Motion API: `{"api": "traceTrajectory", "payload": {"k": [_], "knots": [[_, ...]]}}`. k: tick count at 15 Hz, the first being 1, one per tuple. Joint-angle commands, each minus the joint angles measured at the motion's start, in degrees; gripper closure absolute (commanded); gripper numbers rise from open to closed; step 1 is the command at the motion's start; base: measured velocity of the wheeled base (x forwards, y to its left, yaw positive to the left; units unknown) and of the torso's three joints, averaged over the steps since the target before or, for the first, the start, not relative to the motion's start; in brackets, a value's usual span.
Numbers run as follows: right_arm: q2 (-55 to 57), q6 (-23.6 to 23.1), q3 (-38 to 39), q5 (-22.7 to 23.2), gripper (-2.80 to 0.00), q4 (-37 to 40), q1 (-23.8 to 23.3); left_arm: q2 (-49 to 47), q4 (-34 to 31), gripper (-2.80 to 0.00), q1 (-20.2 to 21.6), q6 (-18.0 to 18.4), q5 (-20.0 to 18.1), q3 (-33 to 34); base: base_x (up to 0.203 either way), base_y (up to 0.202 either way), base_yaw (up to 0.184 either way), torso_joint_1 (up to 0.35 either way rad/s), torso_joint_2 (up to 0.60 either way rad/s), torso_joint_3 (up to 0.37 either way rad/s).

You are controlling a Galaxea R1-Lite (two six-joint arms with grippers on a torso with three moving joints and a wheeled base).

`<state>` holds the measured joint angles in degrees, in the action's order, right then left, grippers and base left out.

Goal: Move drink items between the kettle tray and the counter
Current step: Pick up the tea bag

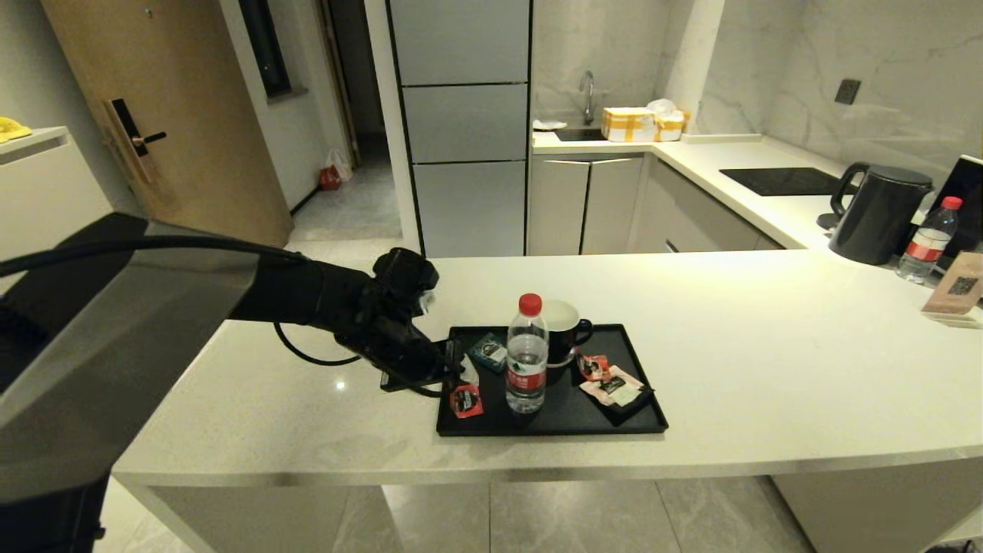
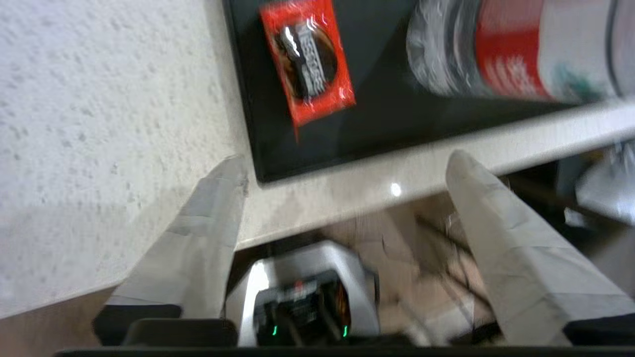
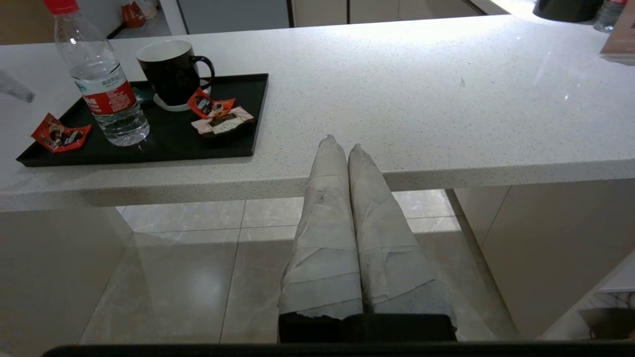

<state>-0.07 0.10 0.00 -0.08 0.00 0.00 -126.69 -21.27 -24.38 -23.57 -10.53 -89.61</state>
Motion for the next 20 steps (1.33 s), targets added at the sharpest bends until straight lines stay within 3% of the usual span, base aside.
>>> {"api": "traceTrajectory", "payload": {"k": [1, 5, 14, 20], "knots": [[0.07, -0.01, 0.09, -0.01, 0.00, 0.00, 0.00, -0.96, 0.99, -2.80, -0.60, -1.21, 2.02, 0.36, 0.000, 0.000, 0.000, 0.000, 0.00, 0.000], [0.07, -0.01, 0.09, -0.01, 0.00, 0.00, 0.00, -3.90, 1.73, -2.80, -2.26, -3.97, 10.10, -0.09, 0.000, 0.000, 0.000, 0.000, 0.00, 0.000], [0.07, -0.01, 0.09, -0.01, 0.00, 0.00, 0.00, -6.57, 1.76, -2.80, -3.50, -4.42, 12.49, -2.25, 0.000, 0.000, 0.000, 0.000, 0.00, 0.000], [0.07, -0.01, 0.09, -0.01, 0.00, 0.00, 0.00, -9.80, 1.76, -2.80, -4.18, -7.72, 15.71, -5.57, 0.000, 0.000, 0.000, 0.000, 0.00, 0.000]]}}
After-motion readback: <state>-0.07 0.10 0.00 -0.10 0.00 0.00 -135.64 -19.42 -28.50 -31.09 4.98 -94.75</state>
